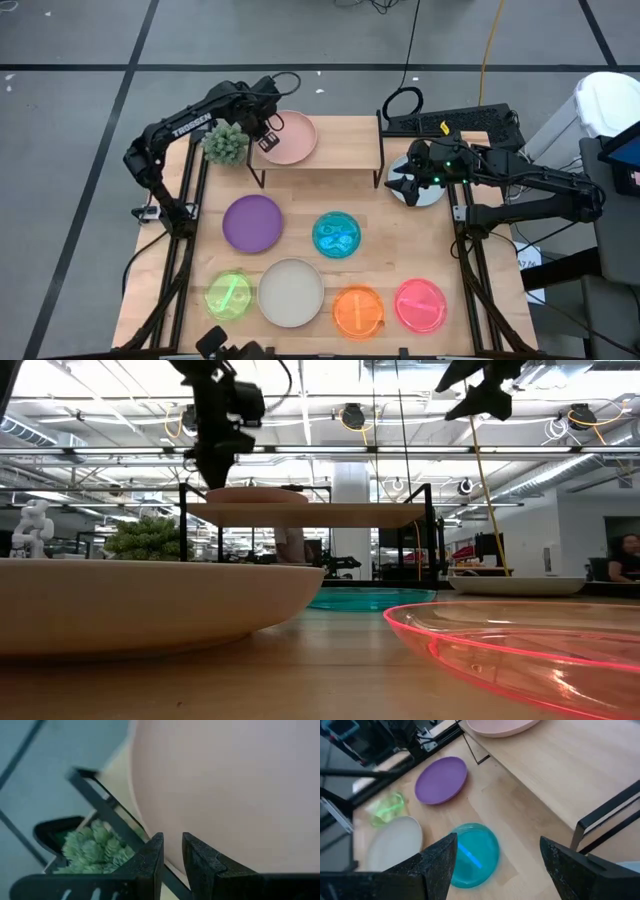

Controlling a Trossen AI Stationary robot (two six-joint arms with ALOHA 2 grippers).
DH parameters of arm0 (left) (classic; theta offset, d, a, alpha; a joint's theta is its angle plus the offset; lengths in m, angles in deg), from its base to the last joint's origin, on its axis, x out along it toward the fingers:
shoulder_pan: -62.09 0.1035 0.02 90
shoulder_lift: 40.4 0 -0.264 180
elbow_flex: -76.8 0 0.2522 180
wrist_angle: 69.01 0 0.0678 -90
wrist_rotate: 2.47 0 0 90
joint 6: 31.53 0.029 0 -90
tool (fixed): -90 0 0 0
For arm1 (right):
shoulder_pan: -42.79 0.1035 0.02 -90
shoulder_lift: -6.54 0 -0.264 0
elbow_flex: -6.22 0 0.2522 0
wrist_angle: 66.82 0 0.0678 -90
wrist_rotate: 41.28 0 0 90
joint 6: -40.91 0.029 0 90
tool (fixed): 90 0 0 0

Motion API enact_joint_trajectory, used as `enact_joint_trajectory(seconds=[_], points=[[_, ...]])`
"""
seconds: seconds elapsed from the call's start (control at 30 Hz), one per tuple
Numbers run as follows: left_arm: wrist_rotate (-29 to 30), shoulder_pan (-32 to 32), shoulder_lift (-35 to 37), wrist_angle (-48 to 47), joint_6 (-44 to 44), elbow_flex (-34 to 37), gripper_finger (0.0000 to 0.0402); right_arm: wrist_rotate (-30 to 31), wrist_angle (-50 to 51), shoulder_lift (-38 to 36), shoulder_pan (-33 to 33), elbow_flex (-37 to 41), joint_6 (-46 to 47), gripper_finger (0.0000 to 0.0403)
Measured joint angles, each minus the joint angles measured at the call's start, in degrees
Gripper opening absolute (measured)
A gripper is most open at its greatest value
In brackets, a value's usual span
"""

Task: Place and stack plates onto a shelf
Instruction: Put the pink plate on the shelf, then put the small pink plate on the shelf

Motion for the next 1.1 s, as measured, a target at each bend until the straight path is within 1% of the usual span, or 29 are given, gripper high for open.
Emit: enact_joint_trajectory(seconds=[0.13, 0.27, 0.37, 0.47, 0.53, 0.63, 0.77, 0.8, 0.9, 1.03, 1.1], points=[[0.07, -3.26, 3.40, 0.13, -4.23, -3.53, 0.0076, -4.62, 0.37, -1.22, 0.00, -0.01, 5.22, 0.0265], [-0.27, -7.80, 5.87, 0.11, -9.73, -6.83, 0.0076, -8.02, 2.70, -2.79, 0.01, 0.01, 7.99, 0.0265], [-2.08, -12.76, 7.28, -0.60, -14.53, -8.51, 0.0076, -9.96, 5.61, -3.93, 0.02, 0.00, 9.82, 0.0265], [-5.51, -19.67, 8.14, -2.16, -18.65, -9.47, 0.0076, -12.49, 9.41, -5.04, 0.84, -0.01, 11.98, 0.0265], [-6.82, -25.26, 8.20, -2.22, -21.68, -9.58, 0.0076, -13.64, 11.50, -5.72, 2.48, 0.00, 14.13, 0.0265], [-6.87, -33.43, 8.07, -1.57, -26.68, -9.58, 0.0076, -14.72, 12.91, -6.39, 5.98, 0.00, 18.07, 0.0265], [-5.84, -42.68, 7.15, 3.69, -31.83, -9.58, 0.0076, -13.31, 13.20, -6.06, 11.93, 0.01, 21.75, 0.0265], [-5.26, -44.51, 6.99, 4.80, -32.79, -9.54, 0.0076, -12.43, 13.69, -5.64, 13.25, -0.01, 22.11, 0.0265], [-4.40, -48.55, 6.35, 8.83, -35.35, -9.62, 0.0076, -12.29, 17.40, -4.15, 16.65, -0.01, 22.30, 0.0265], [-4.29, -52.96, 5.87, 10.34, -37.36, -9.47, 0.0076, -12.48, 21.83, -1.80, 21.28, 0.01, 22.53, 0.0265], [-3.21, -54.87, 5.45, 11.43, -38.29, -9.58, 0.0076, -12.56, 23.06, -0.85, 23.60, 0.01, 21.90, 0.0265]])
